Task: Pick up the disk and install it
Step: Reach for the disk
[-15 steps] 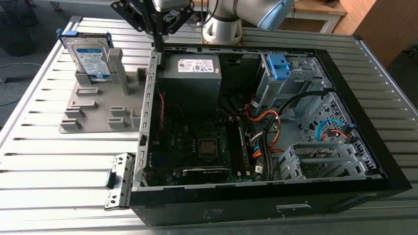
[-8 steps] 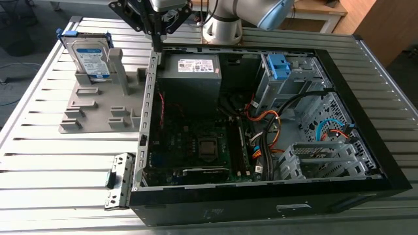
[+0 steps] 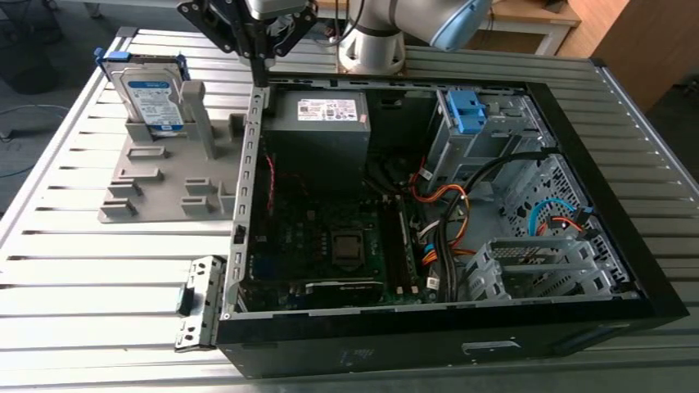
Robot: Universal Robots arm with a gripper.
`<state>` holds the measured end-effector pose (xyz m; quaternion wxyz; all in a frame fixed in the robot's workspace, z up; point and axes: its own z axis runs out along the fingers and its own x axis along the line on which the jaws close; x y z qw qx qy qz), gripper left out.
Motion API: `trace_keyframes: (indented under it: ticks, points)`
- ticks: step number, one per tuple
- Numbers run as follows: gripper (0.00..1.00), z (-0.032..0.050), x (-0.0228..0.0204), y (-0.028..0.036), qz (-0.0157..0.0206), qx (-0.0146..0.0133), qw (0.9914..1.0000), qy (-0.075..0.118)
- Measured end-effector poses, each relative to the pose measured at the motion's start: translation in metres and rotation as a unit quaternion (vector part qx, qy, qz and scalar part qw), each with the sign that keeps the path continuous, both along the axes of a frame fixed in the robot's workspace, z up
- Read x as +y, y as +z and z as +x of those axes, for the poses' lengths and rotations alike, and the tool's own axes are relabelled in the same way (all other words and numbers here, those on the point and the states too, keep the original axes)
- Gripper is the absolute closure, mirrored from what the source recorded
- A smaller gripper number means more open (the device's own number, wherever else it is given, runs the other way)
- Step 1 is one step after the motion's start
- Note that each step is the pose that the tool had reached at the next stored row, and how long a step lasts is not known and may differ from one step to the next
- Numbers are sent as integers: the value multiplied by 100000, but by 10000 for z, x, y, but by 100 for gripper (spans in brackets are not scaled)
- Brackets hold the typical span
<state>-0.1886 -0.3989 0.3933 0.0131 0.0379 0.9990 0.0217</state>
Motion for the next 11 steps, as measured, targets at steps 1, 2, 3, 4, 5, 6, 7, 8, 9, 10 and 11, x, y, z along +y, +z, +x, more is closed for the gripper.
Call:
trace_keyframes:
  ticks: [1, 2, 3, 4, 5, 6, 7, 8, 9, 10, 11]
  points:
    - [89, -4, 0, 0, -3, 2, 100000, -1]
    - [89, -8, 0, 0, -2, 0, 100000, -2]
    - [89, -12, 0, 0, -1, 1, 100000, -1]
    - [89, -15, 0, 0, -4, 2, 100000, 2]
    - [89, -20, 0, 0, -1, -2, 100000, -1]
    - [89, -23, 0, 0, 0, -1, 100000, 1]
    - [89, -27, 0, 0, 0, 0, 100000, 1]
    - [89, -31, 0, 0, -1, 4, 100000, 3]
    - [89, -36, 0, 0, -4, 0, 100000, -1]
    - [89, -40, 0, 0, -4, 3, 100000, 2]
    - [89, -44, 0, 0, -2, 1, 100000, -1]
